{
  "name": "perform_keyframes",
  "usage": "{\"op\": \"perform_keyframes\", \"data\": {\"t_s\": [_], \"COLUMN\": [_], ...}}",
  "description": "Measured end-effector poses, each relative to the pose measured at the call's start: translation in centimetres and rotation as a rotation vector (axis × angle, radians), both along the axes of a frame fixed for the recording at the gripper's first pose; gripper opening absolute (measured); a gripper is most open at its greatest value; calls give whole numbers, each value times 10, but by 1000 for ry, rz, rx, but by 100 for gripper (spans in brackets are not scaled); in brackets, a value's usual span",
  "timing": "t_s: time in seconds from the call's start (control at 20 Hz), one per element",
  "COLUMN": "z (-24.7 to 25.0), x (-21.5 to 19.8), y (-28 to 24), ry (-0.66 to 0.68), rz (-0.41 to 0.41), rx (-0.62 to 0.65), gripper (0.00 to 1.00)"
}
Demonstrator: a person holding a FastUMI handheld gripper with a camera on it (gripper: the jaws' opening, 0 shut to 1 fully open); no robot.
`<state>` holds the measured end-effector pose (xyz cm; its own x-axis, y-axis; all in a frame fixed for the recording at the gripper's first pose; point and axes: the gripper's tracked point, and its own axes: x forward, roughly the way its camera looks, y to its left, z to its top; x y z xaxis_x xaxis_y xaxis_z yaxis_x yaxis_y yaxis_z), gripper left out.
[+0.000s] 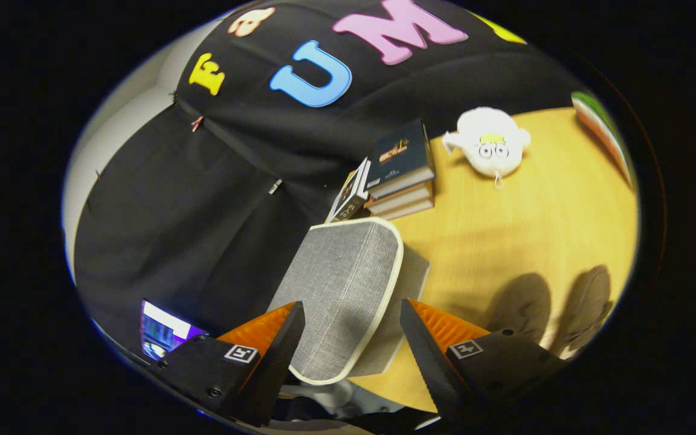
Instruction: Open the storage box then place both shoes into the box .Put the left shoe in first, then the right shoe, with the right side of both shoes facing outward in a uniform manner.
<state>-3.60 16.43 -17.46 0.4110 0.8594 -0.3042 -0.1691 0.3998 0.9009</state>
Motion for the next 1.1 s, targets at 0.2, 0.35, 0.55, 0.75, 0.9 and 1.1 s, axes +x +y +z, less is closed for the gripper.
{"op": "perform_keyframes", "data": {"t_s": [0.2, 0.35, 0.55, 0.75, 0.9, 1.1], "z": [-35, -36, -31, -15, 11, 69], "x": [-7, -18, -28, -26, -35, -17], "y": [20, 39, 55, 42, 43, 52], "ry": [170, 284, 396, 379, 277, 106], "rz": [49, 103, 124, 83, 110, 78], "rx": [124, 258, 395, 490, 436, 377], "gripper": [98, 97, 78, 12, 5, 6]}}
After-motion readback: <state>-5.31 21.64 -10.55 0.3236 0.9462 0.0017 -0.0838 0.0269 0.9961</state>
